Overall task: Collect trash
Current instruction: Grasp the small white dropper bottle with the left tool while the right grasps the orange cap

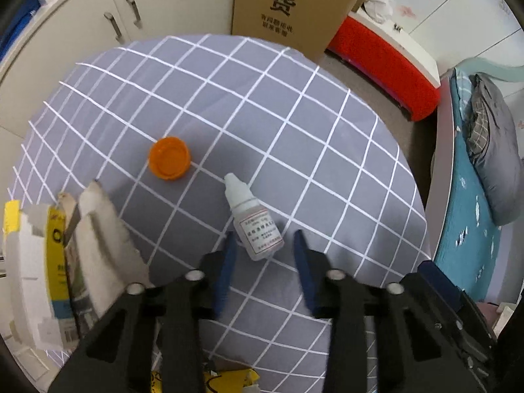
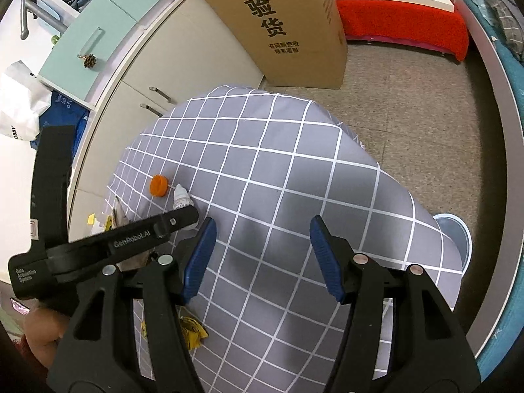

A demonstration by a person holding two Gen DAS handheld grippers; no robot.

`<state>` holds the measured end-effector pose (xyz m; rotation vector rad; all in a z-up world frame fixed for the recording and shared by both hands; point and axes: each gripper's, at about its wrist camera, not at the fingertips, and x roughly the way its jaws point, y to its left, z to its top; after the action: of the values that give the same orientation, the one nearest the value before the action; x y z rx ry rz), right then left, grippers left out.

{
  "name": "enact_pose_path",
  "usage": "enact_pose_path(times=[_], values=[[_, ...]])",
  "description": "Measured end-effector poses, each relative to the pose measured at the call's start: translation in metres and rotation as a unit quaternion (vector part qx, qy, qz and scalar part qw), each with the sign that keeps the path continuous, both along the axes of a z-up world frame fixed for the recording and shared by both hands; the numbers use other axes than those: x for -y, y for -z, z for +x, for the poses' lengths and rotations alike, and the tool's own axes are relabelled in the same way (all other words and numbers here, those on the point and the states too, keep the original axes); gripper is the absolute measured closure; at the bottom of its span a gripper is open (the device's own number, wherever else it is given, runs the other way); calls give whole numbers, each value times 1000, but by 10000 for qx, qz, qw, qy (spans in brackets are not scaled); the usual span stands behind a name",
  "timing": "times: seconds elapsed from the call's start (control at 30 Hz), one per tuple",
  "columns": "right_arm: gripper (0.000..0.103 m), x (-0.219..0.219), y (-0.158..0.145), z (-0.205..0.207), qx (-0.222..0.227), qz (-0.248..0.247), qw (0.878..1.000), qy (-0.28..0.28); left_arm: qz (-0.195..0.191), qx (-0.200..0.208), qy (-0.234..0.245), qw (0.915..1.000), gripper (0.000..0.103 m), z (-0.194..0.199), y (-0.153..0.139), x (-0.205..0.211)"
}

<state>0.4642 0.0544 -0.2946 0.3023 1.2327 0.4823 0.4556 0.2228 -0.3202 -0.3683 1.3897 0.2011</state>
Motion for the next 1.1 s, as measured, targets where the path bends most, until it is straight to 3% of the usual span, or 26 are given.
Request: enact_pose_path(times=[0.17, 0.27, 0.4, 0.67, 1.0, 1.1], values=[[44, -15, -2, 7, 39, -43, 10000, -79, -94, 266, 130, 9995, 78, -4, -5, -6], [44, -30, -3, 9, 92, -62, 9997, -221, -244, 629, 78, 9977, 79, -13, -27, -16], [44, -58, -7, 11, 136, -29, 9986, -512, -139, 949, -4, 9954, 79, -23, -56, -38], [44, -132, -1, 9, 300, -194, 9905, -1327, 107, 964, -446, 9943, 79, -48, -70, -101], [44, -195, 12, 20, 434, -438, 9811, -1836, 25, 1063, -516, 9930, 80, -56, -69, -121], [54, -206, 17, 22, 473, -551, 9785, -1928, 22, 1058, -512, 9931, 80, -53, -66, -124]])
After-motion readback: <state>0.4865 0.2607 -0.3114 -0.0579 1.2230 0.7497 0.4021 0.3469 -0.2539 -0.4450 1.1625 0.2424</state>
